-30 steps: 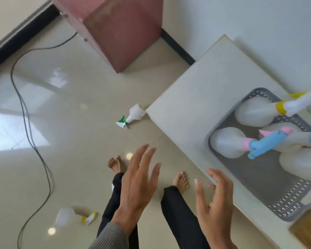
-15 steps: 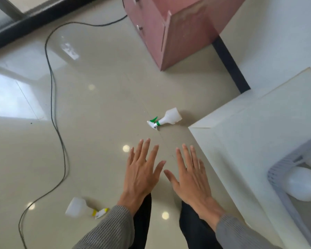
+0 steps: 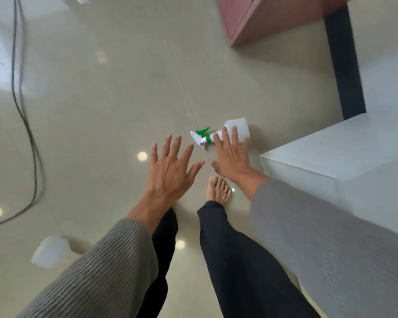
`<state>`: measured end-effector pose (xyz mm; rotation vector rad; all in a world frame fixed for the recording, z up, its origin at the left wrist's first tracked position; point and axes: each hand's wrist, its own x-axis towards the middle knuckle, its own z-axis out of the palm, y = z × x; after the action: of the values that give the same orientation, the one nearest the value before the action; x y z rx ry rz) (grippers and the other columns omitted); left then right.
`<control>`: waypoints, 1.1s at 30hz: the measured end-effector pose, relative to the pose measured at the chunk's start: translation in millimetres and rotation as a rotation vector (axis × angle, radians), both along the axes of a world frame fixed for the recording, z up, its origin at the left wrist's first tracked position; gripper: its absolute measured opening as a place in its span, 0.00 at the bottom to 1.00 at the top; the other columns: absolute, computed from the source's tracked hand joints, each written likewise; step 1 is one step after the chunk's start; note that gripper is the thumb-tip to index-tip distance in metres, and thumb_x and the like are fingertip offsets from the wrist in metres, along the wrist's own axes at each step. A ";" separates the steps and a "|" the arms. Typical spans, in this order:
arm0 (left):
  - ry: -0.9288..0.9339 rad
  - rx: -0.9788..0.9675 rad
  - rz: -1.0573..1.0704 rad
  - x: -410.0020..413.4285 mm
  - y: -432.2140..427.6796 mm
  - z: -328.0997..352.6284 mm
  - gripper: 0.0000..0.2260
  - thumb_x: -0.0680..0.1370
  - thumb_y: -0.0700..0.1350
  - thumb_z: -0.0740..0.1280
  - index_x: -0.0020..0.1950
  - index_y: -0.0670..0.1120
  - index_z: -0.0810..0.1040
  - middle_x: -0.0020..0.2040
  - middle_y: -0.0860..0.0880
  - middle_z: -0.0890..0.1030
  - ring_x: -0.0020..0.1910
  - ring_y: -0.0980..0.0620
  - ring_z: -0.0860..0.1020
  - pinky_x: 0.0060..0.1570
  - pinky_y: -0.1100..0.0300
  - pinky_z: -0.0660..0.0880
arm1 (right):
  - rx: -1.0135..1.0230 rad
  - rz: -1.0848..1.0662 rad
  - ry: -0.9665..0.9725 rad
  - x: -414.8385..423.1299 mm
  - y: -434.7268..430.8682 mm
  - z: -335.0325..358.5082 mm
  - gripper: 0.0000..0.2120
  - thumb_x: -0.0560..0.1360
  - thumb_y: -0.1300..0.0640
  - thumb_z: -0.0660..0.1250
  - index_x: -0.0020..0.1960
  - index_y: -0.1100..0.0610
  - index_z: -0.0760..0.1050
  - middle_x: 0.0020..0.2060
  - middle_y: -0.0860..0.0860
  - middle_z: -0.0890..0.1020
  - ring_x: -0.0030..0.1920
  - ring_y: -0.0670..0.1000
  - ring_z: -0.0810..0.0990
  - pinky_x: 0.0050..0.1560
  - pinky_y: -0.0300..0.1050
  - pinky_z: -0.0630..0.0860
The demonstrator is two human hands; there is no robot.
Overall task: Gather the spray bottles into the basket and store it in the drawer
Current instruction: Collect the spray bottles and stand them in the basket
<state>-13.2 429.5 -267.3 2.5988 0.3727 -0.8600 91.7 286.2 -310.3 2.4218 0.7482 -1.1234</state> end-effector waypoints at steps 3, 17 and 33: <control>-0.026 -0.048 0.077 7.2 -8.3 -45.0 0.28 0.81 0.63 0.45 0.77 0.53 0.64 0.80 0.45 0.59 0.80 0.44 0.53 0.77 0.42 0.49 | -0.035 -0.042 -0.030 22.5 6.1 -47.1 0.38 0.77 0.53 0.65 0.80 0.53 0.48 0.81 0.57 0.45 0.79 0.68 0.40 0.73 0.74 0.52; 0.031 -0.138 0.120 4.7 4.6 -78.1 0.22 0.83 0.58 0.53 0.74 0.52 0.68 0.76 0.46 0.67 0.76 0.45 0.63 0.72 0.46 0.62 | 0.075 -0.461 0.066 38.2 -23.7 -85.3 0.28 0.75 0.53 0.69 0.73 0.48 0.64 0.70 0.56 0.62 0.67 0.66 0.64 0.60 0.57 0.73; -0.269 -0.748 0.148 15.5 -7.0 194.6 0.34 0.70 0.64 0.72 0.72 0.53 0.71 0.66 0.60 0.77 0.64 0.59 0.76 0.60 0.54 0.78 | 0.985 -1.282 0.250 -57.8 -31.7 254.8 0.32 0.74 0.48 0.72 0.75 0.44 0.62 0.70 0.45 0.70 0.68 0.45 0.71 0.67 0.49 0.75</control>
<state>2.3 422.5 -72.7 1.9216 0.1245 -0.4618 33.9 254.6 -55.5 3.7910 -0.5586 -1.7433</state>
